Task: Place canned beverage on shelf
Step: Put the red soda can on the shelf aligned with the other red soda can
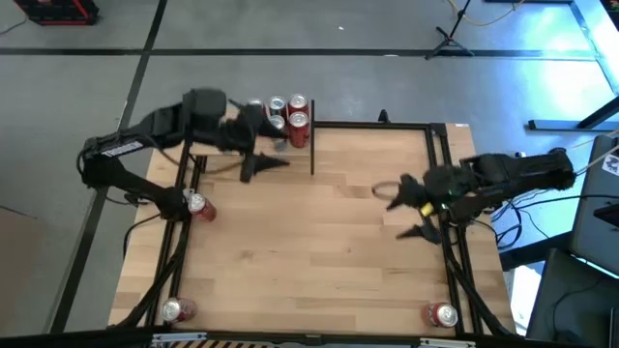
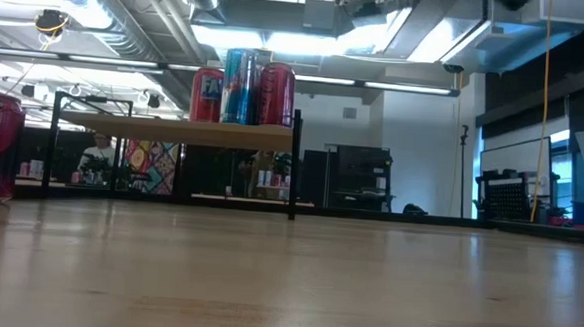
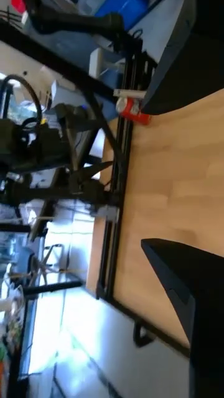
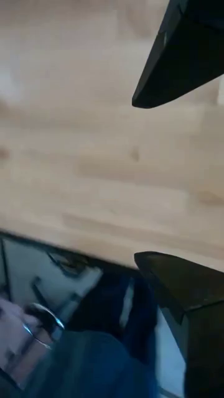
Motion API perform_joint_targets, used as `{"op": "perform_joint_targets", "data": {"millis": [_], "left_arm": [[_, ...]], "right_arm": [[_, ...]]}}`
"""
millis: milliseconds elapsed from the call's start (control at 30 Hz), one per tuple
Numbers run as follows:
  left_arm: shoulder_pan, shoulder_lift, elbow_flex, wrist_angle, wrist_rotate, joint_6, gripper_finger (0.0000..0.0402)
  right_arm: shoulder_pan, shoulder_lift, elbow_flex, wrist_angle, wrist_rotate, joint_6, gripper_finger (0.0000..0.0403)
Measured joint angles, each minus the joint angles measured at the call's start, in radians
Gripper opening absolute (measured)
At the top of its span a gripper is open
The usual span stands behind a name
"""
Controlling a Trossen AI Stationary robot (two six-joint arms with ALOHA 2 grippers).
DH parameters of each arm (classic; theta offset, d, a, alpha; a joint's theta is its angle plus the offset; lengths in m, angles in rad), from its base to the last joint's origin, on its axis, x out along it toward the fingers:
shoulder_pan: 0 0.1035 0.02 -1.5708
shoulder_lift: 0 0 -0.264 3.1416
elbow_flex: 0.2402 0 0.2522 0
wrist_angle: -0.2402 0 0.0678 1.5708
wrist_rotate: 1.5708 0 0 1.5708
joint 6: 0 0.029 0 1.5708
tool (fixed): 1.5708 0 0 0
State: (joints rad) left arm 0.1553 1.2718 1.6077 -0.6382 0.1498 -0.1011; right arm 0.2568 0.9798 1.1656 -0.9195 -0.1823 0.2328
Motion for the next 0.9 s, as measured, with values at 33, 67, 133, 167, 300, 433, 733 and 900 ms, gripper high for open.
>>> {"op": "perform_joint_targets", "data": {"millis": [33, 67, 133, 167, 300, 433, 733, 900], "left_arm": [[-0.044, 0.004, -0.001, 0.001, -0.039, -0.021, 0.033], [-0.087, 0.013, -0.001, 0.003, -0.078, -0.038, 0.033], [-0.162, 0.028, -0.001, 0.001, -0.158, -0.085, 0.033], [-0.195, 0.038, -0.001, -0.01, -0.195, -0.112, 0.033], [-0.299, 0.082, -0.002, -0.008, -0.274, -0.192, 0.033], [-0.373, 0.125, -0.002, -0.002, -0.283, -0.26, 0.033], [-0.449, 0.196, -0.002, 0.0, -0.349, -0.317, 0.033], [-0.453, 0.211, -0.002, 0.0, -0.352, -0.338, 0.033]], "right_arm": [[0.045, 0.0, 0.0, -0.008, 0.013, 0.021, 0.0383], [0.089, 0.001, 0.0, -0.018, 0.029, 0.041, 0.0383], [0.174, 0.005, 0.001, -0.045, 0.061, 0.087, 0.0383], [0.215, 0.007, 0.001, -0.057, 0.071, 0.114, 0.0383], [0.368, 0.042, 0.001, -0.063, 0.103, 0.233, 0.0383], [0.497, 0.094, 0.002, -0.065, 0.096, 0.365, 0.0383], [0.728, 0.207, 0.114, -0.201, 0.045, 0.735, 0.0383], [0.815, 0.227, 0.114, -0.159, 0.035, 1.019, 0.0383]]}}
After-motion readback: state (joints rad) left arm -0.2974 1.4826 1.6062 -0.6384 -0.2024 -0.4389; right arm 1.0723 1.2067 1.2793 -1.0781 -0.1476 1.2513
